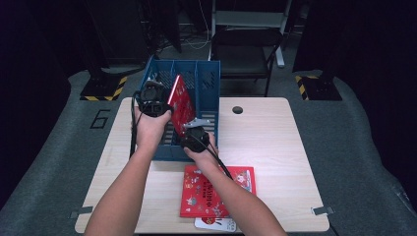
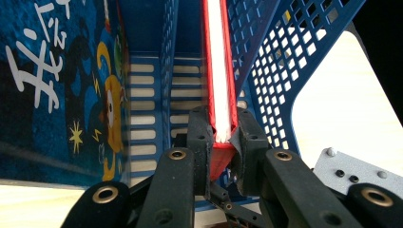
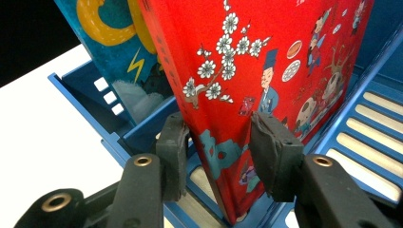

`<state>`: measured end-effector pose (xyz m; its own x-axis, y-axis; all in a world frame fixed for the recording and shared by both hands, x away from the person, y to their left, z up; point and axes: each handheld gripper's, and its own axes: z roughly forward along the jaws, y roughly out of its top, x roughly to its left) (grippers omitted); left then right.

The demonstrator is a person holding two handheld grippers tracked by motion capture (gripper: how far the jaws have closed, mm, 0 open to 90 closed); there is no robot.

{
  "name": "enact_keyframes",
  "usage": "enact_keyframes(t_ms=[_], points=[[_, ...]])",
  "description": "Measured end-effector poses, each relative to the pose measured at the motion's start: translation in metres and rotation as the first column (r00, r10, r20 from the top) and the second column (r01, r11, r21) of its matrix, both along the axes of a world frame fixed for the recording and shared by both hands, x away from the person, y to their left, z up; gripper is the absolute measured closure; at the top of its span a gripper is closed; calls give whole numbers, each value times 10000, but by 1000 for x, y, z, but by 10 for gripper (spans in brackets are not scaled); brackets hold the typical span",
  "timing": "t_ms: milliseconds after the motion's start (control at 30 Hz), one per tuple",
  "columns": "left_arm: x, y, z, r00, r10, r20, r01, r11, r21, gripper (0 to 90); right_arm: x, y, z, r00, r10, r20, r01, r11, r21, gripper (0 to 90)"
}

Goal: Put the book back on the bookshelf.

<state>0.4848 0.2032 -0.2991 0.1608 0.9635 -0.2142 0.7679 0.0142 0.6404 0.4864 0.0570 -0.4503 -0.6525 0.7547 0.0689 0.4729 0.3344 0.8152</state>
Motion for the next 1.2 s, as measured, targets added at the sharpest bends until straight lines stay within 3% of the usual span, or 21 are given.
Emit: enact_keyframes(t_ms=[400,900,1200], points=[[5,-2,3,9998,129,-128,-129,9999,-51,798,-2,-1,-2,9997,45,220,-39,9997,-261,620],[5,-6,14,9989,462,70,-462,9989,42,798,2,0,7,9999,-37,109,37,10000,70,636],[9,-4,19,9982,559,218,-567,9977,362,798,10,6,12,10000,21,3,-21,9997,252,645]])
